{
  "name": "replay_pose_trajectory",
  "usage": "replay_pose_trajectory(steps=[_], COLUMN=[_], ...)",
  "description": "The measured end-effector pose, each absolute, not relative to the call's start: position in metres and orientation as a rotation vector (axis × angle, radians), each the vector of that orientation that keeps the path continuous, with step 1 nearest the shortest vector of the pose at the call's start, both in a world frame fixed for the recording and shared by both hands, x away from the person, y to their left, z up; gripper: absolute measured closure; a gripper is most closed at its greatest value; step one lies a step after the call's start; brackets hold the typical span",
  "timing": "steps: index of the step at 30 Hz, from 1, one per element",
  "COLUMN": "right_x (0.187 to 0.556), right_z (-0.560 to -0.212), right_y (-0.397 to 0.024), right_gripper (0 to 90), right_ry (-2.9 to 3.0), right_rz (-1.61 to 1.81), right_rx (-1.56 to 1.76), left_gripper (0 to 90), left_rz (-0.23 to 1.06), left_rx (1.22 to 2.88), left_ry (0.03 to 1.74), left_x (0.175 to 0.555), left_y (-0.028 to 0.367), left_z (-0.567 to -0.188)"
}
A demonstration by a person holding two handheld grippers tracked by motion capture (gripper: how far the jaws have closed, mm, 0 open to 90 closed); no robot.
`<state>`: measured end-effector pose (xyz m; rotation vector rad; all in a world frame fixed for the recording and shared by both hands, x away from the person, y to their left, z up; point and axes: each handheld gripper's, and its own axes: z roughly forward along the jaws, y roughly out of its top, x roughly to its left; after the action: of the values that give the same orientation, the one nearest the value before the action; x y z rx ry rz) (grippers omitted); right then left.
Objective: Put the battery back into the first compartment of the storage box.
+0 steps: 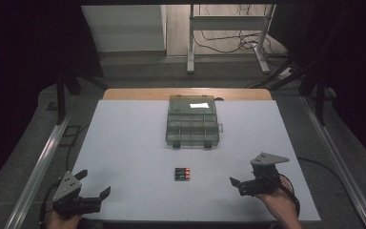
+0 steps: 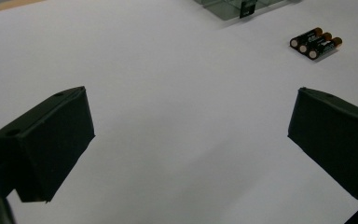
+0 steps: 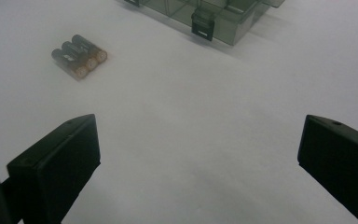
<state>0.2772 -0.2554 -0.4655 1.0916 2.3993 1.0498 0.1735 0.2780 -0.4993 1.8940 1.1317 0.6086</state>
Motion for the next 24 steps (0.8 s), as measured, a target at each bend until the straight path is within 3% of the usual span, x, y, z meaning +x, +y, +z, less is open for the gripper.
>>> replay_pose_trajectory(steps=[24], right_x=[0.323], right_z=[-0.468], right_y=[-0.205], right_gripper=[0.0], right_ry=[2.525], right_rz=[0.931], right_rx=[1.080], left_gripper=[1.0], left_rz=[0.606], left_rx=[1.906], left_ry=[1.120], left_x=[0.174], left_y=[0.277], left_z=[-0.499])
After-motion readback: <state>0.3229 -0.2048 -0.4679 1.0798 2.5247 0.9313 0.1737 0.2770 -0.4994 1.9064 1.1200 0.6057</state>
